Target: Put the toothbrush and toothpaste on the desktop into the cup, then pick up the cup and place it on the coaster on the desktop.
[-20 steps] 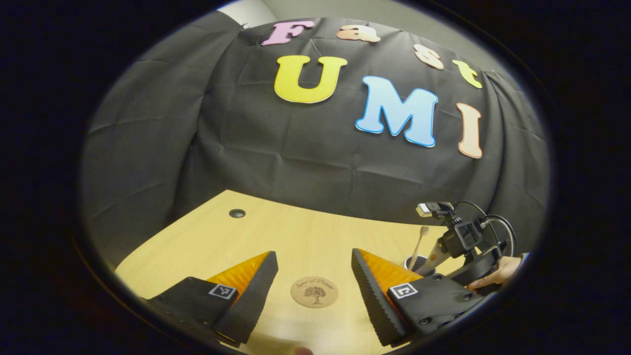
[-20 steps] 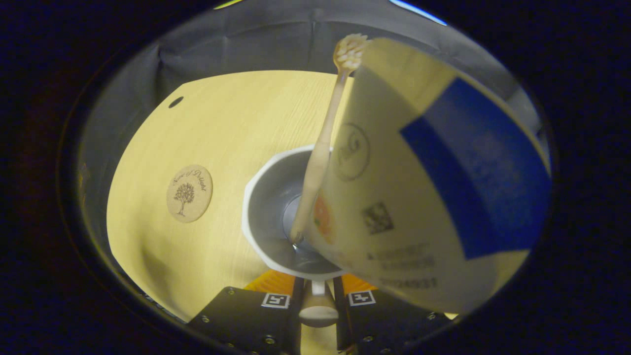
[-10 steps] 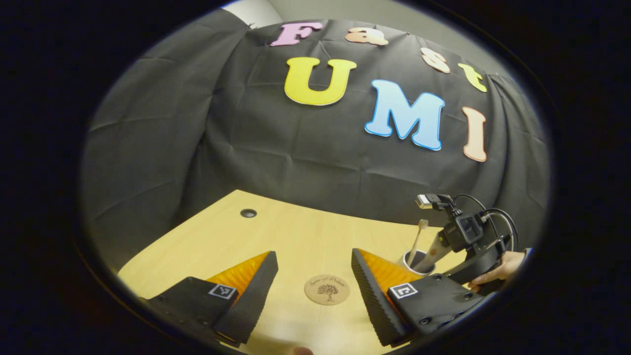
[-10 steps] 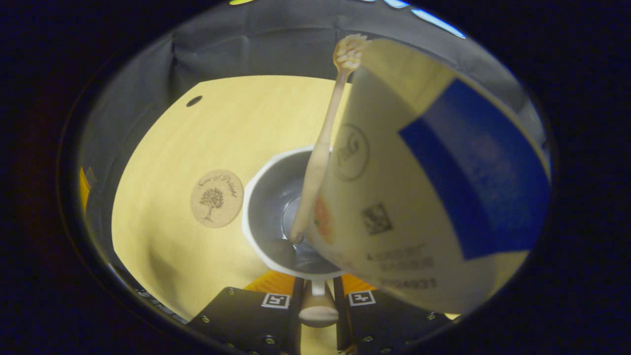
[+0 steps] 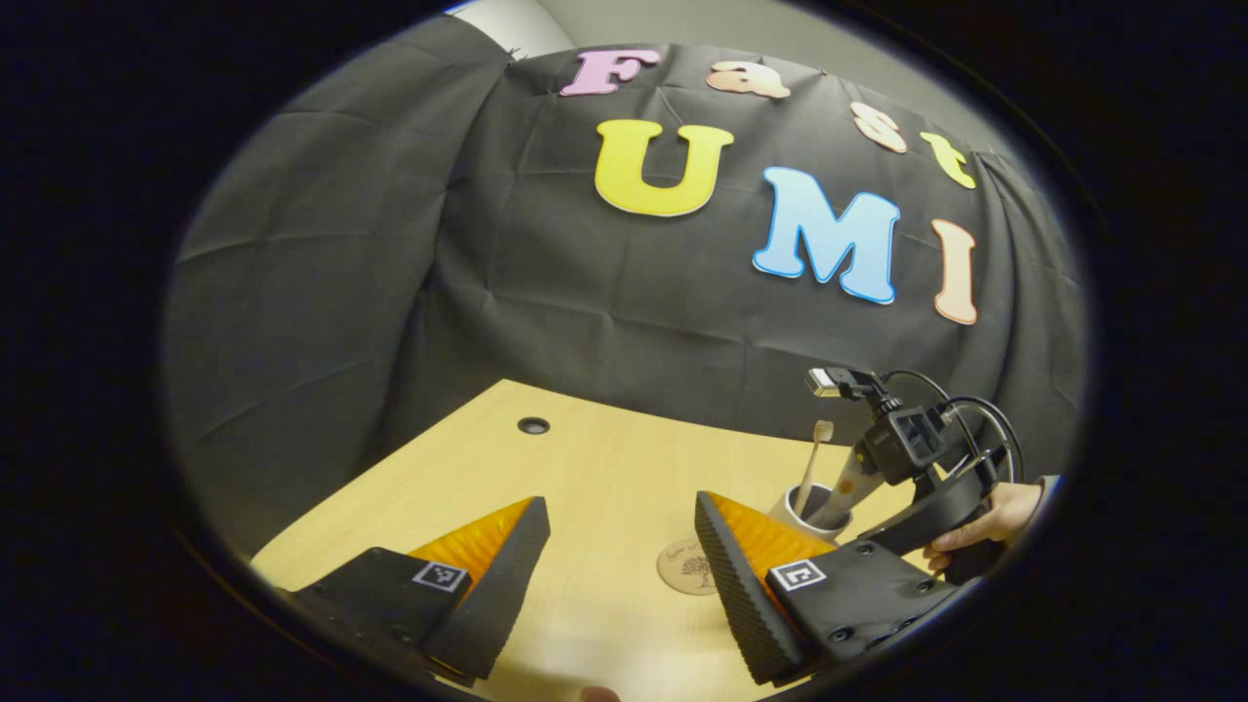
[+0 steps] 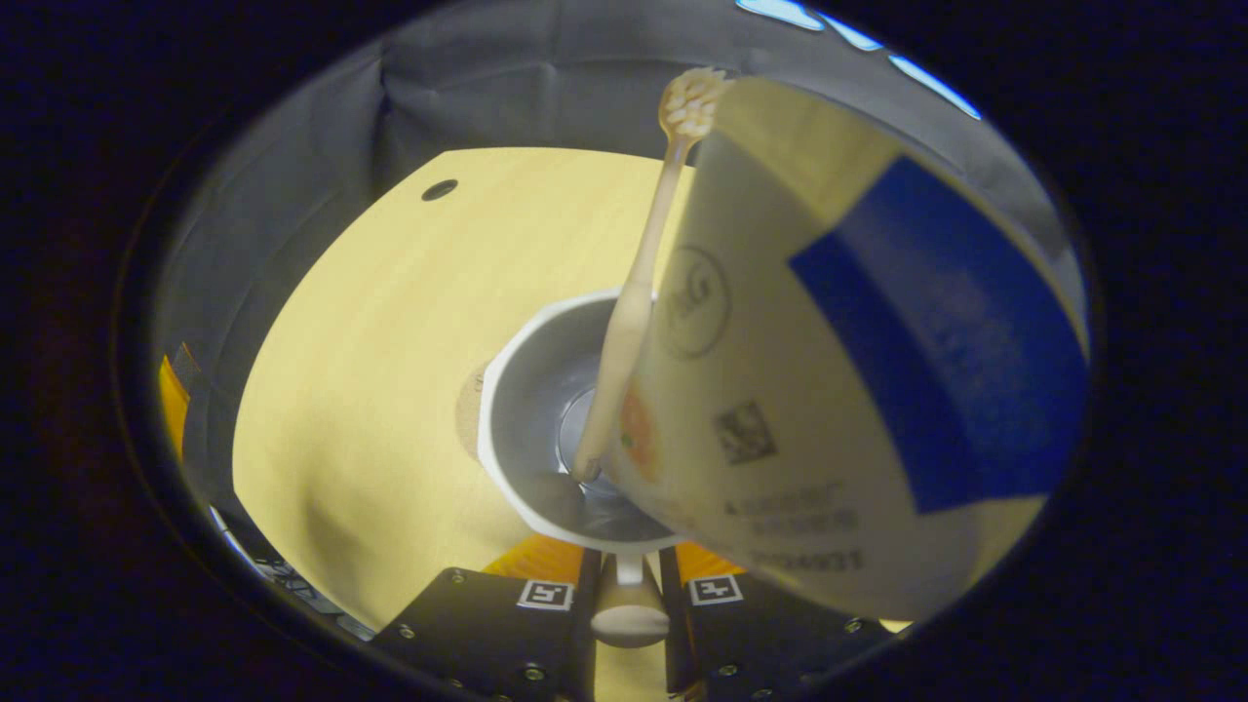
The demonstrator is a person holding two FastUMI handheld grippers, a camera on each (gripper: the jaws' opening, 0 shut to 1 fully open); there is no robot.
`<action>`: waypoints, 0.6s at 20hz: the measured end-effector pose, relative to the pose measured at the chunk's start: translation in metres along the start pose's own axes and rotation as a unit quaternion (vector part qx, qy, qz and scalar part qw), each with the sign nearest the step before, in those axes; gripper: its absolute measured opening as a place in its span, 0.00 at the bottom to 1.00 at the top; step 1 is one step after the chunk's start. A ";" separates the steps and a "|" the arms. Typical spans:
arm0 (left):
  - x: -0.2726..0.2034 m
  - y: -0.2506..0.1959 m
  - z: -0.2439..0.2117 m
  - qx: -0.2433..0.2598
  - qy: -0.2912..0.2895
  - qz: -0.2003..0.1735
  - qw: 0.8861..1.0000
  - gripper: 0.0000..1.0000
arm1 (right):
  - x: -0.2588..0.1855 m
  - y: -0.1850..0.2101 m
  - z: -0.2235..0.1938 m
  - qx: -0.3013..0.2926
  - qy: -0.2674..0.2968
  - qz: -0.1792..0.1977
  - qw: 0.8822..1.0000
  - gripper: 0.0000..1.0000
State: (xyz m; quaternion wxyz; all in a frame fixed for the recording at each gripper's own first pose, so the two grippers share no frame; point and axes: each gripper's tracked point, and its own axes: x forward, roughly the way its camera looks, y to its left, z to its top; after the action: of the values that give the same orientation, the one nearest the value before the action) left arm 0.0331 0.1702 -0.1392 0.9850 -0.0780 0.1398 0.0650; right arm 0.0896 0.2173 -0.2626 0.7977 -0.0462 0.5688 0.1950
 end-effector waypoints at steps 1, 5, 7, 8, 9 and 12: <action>0.000 0.006 0.001 -0.001 -0.001 0.001 1.000 0.96 | 0.001 0.006 0.001 -0.004 0.003 0.003 1.000 0.28; -0.004 0.026 -0.001 -0.007 0.001 0.010 1.000 0.96 | 0.006 0.030 0.007 -0.015 0.007 0.013 1.000 0.28; -0.009 0.036 -0.002 -0.009 0.002 0.016 1.000 0.96 | 0.009 0.038 0.011 -0.018 0.009 0.015 1.000 0.28; -0.009 0.041 -0.002 -0.010 0.002 0.019 1.000 0.96 | 0.009 0.041 0.011 -0.021 0.009 0.015 1.000 0.23; -0.011 0.045 -0.003 -0.012 0.002 0.022 1.000 0.96 | 0.009 0.042 0.011 -0.025 0.011 0.015 1.000 0.23; -0.015 0.056 -0.004 -0.020 0.003 0.030 0.999 0.96 | 0.010 0.047 0.011 -0.033 0.016 0.013 0.999 0.28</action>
State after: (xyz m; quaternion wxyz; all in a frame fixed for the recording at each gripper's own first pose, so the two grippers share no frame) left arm 0.0094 0.2224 -0.1459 0.9804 -0.0938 0.1435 0.0967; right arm 0.0848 0.2667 -0.2605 0.7839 -0.0681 0.5752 0.2235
